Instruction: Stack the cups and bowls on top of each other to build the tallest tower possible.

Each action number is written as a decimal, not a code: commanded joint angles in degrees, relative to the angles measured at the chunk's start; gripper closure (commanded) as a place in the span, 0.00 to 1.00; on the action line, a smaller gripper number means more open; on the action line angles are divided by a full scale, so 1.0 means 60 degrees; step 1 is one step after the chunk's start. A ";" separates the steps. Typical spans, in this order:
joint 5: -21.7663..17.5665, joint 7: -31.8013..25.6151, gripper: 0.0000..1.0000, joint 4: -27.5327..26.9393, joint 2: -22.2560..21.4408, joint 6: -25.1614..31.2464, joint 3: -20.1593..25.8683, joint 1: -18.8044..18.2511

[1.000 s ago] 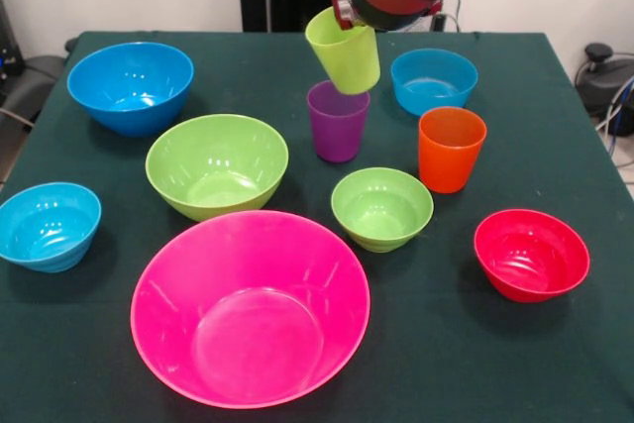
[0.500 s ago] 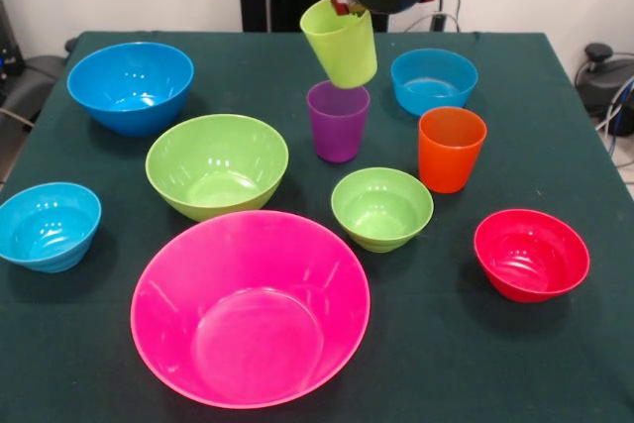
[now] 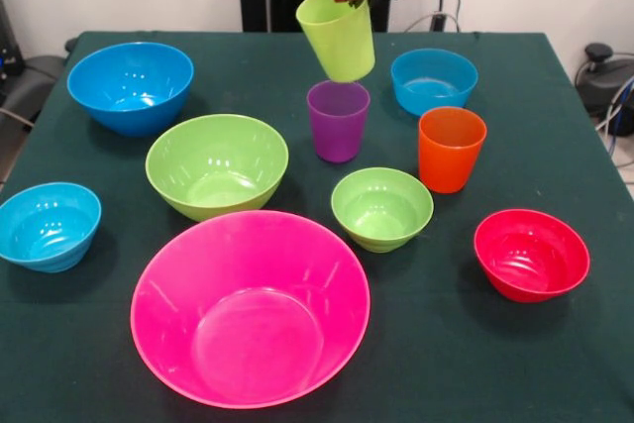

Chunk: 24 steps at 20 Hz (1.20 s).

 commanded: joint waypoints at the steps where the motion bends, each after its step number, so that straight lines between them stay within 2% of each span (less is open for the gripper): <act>1: -0.0528 -0.0905 1.00 0.0038 0.0079 -0.0006 0.0671 0.0035; 18: -0.0496 -0.0474 1.00 0.0779 -0.0258 -0.1020 0.0537 0.0126; 24: -0.0618 -0.0315 1.00 0.0893 -0.0437 -0.0953 0.0424 0.0225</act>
